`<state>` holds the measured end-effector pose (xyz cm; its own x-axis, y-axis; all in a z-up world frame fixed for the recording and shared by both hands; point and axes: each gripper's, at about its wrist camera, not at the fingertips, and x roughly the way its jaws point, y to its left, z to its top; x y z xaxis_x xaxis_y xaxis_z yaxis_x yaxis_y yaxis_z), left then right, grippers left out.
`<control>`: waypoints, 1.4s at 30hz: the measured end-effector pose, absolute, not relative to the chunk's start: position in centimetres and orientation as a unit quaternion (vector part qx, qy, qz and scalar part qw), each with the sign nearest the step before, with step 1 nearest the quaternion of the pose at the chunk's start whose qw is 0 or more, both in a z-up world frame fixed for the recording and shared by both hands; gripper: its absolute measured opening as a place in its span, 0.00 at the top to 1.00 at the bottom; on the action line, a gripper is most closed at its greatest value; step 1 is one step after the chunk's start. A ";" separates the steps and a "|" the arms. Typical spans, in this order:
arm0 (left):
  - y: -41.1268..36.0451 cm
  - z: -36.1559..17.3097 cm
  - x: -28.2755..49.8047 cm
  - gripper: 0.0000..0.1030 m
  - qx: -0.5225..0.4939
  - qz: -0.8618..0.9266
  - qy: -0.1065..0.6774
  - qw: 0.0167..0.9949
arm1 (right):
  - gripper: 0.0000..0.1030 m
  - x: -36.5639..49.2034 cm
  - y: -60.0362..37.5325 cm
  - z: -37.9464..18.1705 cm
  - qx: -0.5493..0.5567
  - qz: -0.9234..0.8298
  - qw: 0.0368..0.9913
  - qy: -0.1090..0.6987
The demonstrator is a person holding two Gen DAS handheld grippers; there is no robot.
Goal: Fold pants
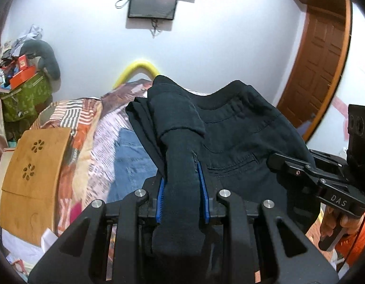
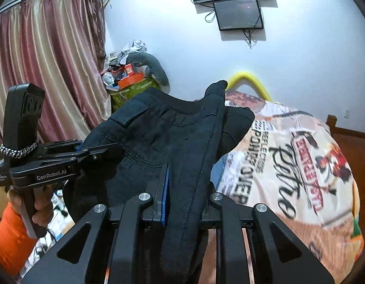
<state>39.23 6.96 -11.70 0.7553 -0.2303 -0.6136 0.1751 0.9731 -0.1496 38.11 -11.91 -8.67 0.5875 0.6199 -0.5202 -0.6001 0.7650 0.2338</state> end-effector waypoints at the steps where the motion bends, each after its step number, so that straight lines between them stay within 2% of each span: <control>1: 7.3 -11.9 39.7 0.76 -0.042 -0.106 0.332 0.936 | 0.85 38.7 -11.5 -8.8 0.017 0.340 0.891 0.299; 10: 11.8 -16.9 46.6 0.76 -0.074 -0.082 0.351 0.930 | 0.85 44.7 -6.8 -12.9 0.019 0.342 0.883 0.322; 22: 17.1 -28.1 53.6 0.76 -0.119 -0.045 0.423 0.897 | 0.85 51.6 -1.6 -22.2 0.004 0.346 0.853 0.391; 24: 17.6 -30.6 54.3 0.73 -0.126 -0.039 0.452 0.882 | 0.85 52.3 -1.0 -23.9 -0.005 0.340 0.843 0.417; 26: 17.6 -31.9 54.2 0.59 -0.107 -0.024 0.460 0.881 | 0.84 52.3 -0.8 -25.4 -0.014 0.330 0.837 0.437; 28: 17.7 -32.0 53.9 0.53 -0.097 -0.015 0.455 0.885 | 0.75 52.0 -1.6 -26.1 -0.021 0.314 0.841 0.440; 34: 17.9 -30.1 52.2 0.52 -0.061 0.012 0.458 0.887 | 0.61 50.6 -4.6 -25.3 -0.027 0.290 0.838 0.461; 38: 17.7 -27.7 50.3 0.52 -0.033 0.029 0.449 0.893 | 0.59 49.1 -6.4 -23.2 -0.042 0.282 0.842 0.459; 42: 17.1 -23.6 47.4 0.52 -0.041 0.019 0.427 0.903 | 0.59 47.3 -7.1 -19.6 -0.052 0.284 0.859 0.422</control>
